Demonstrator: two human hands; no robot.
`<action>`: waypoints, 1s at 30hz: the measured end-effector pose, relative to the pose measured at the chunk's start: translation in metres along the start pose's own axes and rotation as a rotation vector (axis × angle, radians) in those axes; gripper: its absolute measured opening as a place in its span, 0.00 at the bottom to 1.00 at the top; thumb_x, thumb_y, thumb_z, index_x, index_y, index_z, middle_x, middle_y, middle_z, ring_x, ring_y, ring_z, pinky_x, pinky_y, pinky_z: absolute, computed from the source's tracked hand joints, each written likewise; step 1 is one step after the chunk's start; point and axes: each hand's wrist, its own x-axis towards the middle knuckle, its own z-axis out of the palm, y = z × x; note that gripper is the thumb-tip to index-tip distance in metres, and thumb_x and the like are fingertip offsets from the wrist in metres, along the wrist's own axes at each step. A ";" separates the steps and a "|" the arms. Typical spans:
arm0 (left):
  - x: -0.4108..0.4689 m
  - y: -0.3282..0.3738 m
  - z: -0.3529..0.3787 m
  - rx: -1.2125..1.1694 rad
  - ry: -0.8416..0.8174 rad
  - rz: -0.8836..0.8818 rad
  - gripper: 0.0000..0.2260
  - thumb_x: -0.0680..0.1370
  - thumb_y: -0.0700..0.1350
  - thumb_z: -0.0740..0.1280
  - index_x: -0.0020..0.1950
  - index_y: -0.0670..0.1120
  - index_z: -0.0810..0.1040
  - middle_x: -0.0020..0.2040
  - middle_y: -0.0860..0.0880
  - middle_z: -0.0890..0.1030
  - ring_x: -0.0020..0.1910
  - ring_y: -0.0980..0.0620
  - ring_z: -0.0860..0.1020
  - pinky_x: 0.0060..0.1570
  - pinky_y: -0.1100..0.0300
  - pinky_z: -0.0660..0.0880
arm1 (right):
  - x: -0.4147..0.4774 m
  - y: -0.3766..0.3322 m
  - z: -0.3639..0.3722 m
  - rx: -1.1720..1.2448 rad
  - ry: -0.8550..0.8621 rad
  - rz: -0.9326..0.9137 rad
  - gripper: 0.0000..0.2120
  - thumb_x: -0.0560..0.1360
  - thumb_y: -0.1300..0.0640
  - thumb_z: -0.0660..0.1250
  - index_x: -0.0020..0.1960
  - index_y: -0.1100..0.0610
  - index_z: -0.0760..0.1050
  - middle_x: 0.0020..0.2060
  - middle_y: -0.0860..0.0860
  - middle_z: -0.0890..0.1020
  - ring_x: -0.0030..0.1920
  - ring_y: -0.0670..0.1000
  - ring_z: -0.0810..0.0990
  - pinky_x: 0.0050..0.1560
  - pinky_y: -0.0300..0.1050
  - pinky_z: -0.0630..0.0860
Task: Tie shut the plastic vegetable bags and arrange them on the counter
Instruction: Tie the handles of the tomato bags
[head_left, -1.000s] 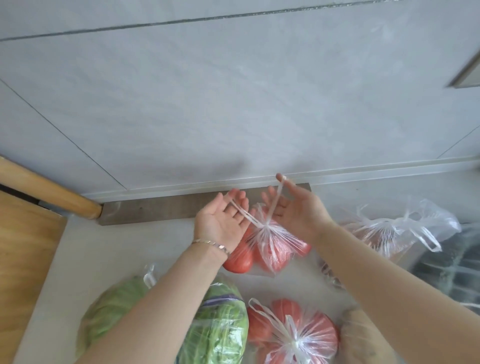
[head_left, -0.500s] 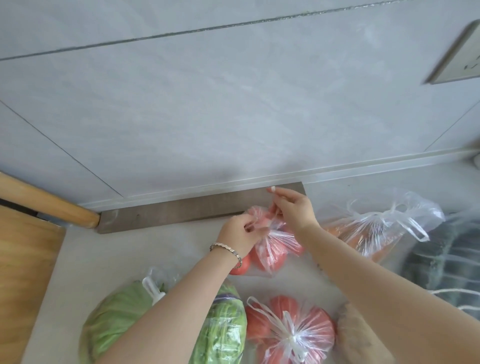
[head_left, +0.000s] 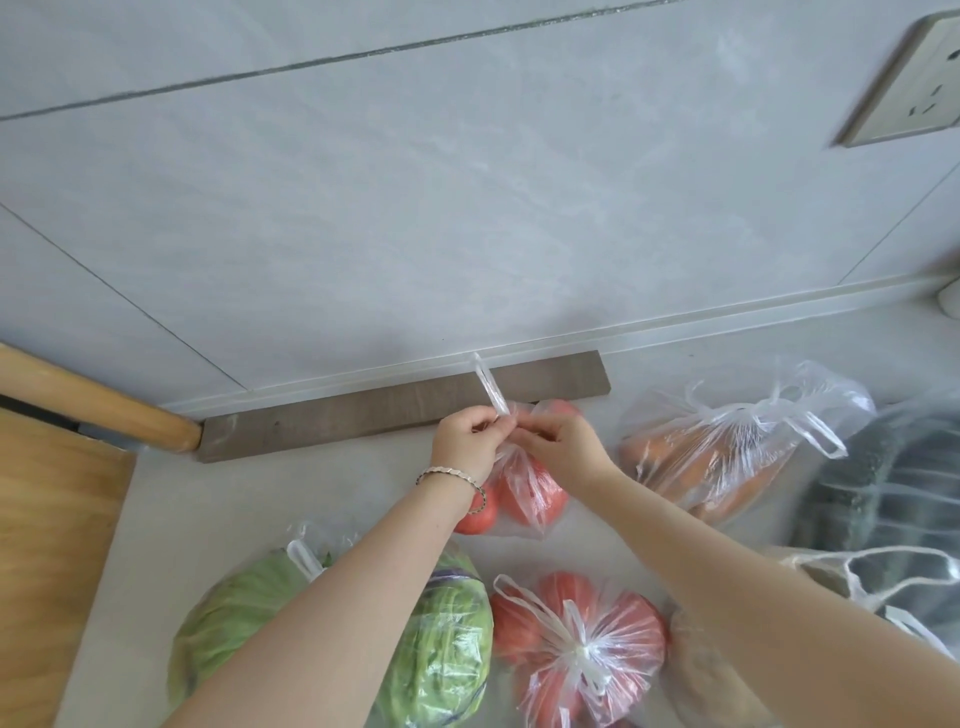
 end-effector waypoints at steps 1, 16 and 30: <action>0.000 0.000 0.000 -0.004 0.003 0.001 0.07 0.73 0.40 0.69 0.35 0.42 0.77 0.30 0.48 0.71 0.30 0.54 0.67 0.27 0.74 0.65 | 0.001 -0.002 -0.001 0.023 0.001 0.006 0.08 0.75 0.60 0.65 0.52 0.61 0.80 0.16 0.38 0.72 0.20 0.37 0.70 0.24 0.26 0.64; 0.012 0.049 0.004 -0.022 -0.038 0.140 0.11 0.79 0.36 0.55 0.48 0.38 0.77 0.34 0.50 0.76 0.32 0.56 0.75 0.36 0.67 0.75 | 0.008 -0.012 -0.005 -0.134 -0.126 -0.059 0.18 0.71 0.68 0.61 0.25 0.57 0.63 0.18 0.45 0.61 0.20 0.44 0.59 0.25 0.36 0.56; 0.004 -0.001 -0.009 0.380 -0.073 0.278 0.06 0.68 0.37 0.73 0.44 0.40 0.83 0.41 0.44 0.84 0.31 0.67 0.76 0.38 0.78 0.70 | 0.008 0.010 -0.007 0.509 0.028 0.245 0.08 0.72 0.63 0.69 0.34 0.59 0.79 0.22 0.46 0.80 0.23 0.40 0.77 0.29 0.29 0.75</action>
